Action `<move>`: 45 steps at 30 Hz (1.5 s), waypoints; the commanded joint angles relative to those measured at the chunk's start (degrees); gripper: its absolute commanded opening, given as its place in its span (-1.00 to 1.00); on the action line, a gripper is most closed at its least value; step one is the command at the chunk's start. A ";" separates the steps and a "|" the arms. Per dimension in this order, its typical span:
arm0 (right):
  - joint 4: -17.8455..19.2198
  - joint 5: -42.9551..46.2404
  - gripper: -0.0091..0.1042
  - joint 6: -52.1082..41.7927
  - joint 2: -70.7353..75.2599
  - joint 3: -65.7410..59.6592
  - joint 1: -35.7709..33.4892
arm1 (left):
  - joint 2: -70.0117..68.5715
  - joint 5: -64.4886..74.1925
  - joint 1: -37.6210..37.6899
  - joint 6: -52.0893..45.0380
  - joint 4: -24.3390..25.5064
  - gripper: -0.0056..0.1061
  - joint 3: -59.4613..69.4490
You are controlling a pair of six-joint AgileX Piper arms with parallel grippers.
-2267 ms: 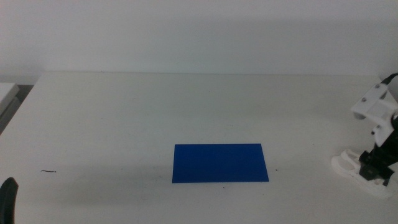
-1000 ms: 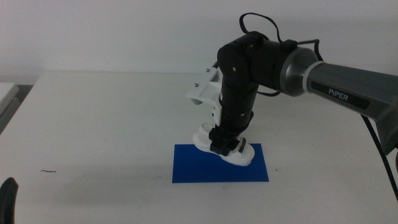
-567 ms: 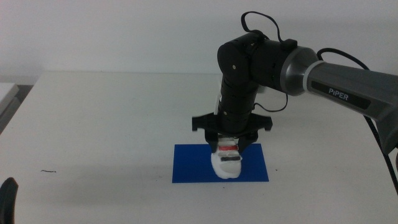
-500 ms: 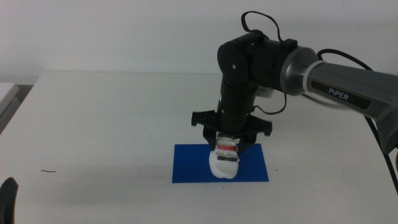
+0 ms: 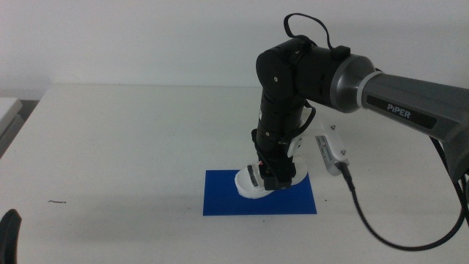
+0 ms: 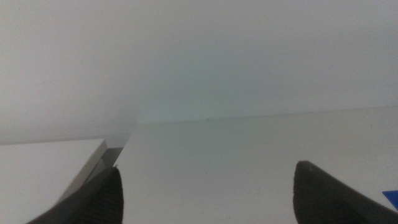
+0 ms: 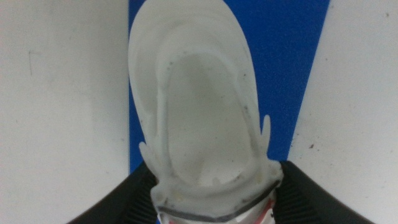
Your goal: Use one arm to grab the shoe from the table and place it on the mat.
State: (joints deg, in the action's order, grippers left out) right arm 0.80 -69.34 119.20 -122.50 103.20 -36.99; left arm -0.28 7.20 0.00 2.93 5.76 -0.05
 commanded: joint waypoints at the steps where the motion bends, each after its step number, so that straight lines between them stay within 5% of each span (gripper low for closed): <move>1: 0.70 -0.62 -0.88 3.33 -0.39 0.42 -0.05 | 0.28 -0.65 0.00 0.17 -0.23 0.78 0.05; 9: -1.30 -0.62 -0.88 3.33 -2.74 0.42 0.22 | 0.28 -0.65 0.00 0.17 -0.23 0.78 0.05; 14: -7.67 -0.62 -0.88 3.33 -3.57 0.42 1.61 | 0.28 -0.65 0.00 0.17 -0.23 0.78 0.05; 34: -7.58 4.00 -0.85 3.33 -4.76 0.42 2.74 | 0.28 -0.65 0.00 0.17 -0.23 0.78 0.05; 42: -7.00 5.53 -0.48 3.33 -4.76 0.42 2.74 | 0.28 -0.65 0.00 0.17 -0.23 0.78 0.05; 43: -7.00 5.53 -0.35 3.33 -4.76 0.42 2.74 | 0.28 -0.65 0.00 0.17 -0.23 0.78 0.05; 44: -7.00 5.53 0.08 3.33 -4.76 0.42 2.74 | 0.28 -0.65 0.00 0.17 -0.23 0.78 0.05; 45: -7.12 5.53 0.18 3.33 -4.76 0.42 2.74 | 0.28 -0.65 0.00 0.17 -0.23 0.78 0.05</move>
State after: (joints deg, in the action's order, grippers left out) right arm -7.11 -63.83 121.30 -127.29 103.47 -34.80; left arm -0.28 7.20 0.00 2.93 5.76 -0.05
